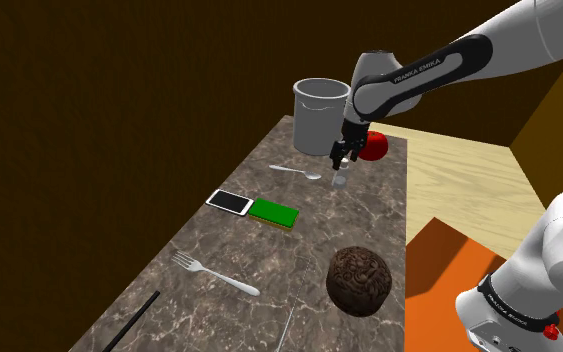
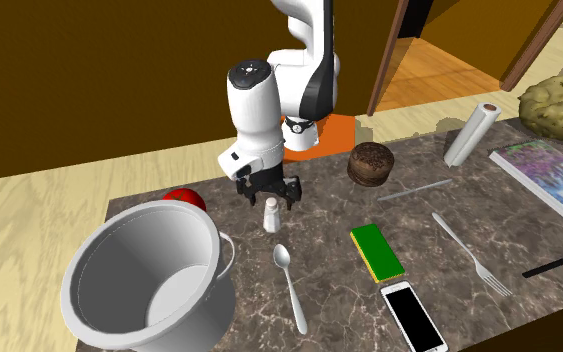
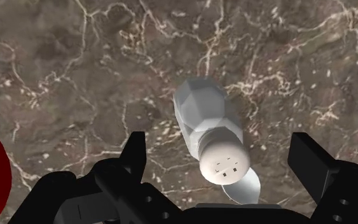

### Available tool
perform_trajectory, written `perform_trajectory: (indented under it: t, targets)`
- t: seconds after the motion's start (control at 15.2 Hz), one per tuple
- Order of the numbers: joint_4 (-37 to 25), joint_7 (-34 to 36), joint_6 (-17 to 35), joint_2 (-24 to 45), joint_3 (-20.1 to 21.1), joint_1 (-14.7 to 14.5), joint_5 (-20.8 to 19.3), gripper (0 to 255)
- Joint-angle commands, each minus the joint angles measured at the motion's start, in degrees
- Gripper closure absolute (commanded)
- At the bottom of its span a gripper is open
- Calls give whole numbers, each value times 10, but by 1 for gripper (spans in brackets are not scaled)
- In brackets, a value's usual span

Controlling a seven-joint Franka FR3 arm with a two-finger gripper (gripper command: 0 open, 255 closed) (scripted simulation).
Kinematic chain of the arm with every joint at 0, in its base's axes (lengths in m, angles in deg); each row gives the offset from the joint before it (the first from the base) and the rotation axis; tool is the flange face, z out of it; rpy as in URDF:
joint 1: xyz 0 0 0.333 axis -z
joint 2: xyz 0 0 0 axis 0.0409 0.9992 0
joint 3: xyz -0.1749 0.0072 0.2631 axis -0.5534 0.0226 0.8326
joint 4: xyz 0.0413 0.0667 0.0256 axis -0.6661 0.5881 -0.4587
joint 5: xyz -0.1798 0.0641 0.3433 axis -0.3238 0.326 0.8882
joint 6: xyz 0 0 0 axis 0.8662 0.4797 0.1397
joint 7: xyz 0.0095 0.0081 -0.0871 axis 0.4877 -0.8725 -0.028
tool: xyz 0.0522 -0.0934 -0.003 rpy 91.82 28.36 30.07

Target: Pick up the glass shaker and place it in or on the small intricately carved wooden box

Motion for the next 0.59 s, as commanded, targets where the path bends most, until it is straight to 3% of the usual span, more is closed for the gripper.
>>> perform_trajectory:
  t: [0.0, 0.2, 0.26, 0.53]
  targets:
    - [0, 0, 0, 0, 0, 0, 0, 0]
    - [0, 0, 0, 0, 0, 0, 0, 0]
    - [0, 0, 0, 0, 0, 0, 0, 255]
    - [0, 0, 0, 0, 0, 0, 0, 255]
